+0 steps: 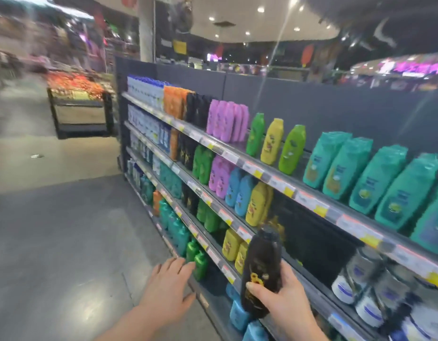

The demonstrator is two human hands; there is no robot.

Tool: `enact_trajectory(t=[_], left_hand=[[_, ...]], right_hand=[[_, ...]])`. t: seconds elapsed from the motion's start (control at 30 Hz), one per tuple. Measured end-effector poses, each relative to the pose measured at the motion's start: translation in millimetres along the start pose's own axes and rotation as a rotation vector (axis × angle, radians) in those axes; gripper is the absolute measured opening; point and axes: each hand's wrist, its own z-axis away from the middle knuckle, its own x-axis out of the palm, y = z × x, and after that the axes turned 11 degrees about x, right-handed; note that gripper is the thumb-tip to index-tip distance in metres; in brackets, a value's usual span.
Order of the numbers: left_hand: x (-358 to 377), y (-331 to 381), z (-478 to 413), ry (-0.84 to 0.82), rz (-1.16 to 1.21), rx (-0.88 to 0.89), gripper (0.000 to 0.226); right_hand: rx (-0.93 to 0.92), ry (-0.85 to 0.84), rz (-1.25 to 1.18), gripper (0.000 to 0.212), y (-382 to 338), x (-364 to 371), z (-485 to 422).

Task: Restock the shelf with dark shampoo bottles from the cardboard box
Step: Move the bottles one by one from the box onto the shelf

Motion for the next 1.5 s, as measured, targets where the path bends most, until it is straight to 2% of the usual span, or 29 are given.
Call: enact_trajectory(t=[0.13, 0.27, 0.53, 0.7, 0.87, 1.27, 1.5], left_hand=[[-25.6, -78.8, -9.9, 0.101, -0.078, -0.021, 0.066], [-47.6, -175.3, -28.9, 0.03, -0.113, -0.062, 0.065], [-97.5, -316.6, -83.5, 0.027, -0.115, -0.07, 0.063], [-101.9, -360.2, -131.2, 0.051, -0.076, -0.05, 0.062], [-97.0, -405.2, -194.7, 0.042, -0.086, -0.017, 0.062], [-84.1, -498.4, -440.1, 0.009, -0.061, 0.057, 0.063], [-59.5, -534.3, -538.7, -0.005, -0.033, 0.091, 0.061]], right_hand=[[-0.087, -0.076, -0.032, 0.054, -60.2, 63.0, -37.6], [-0.144, -0.059, -0.065, 0.04, -118.4, 136.9, -74.4], [-0.211, 0.01, -0.07, 0.04, -203.4, 248.3, -139.2], [-0.206, 0.028, -0.056, 0.045, -229.3, 273.2, -196.3], [-0.233, 0.051, -0.079, 0.041, -247.6, 294.5, -272.0], [-0.265, 0.147, -0.05, 0.041, -299.4, 294.5, -513.0], [-0.253, 0.234, 0.017, 0.043, -327.3, 298.5, -610.4]])
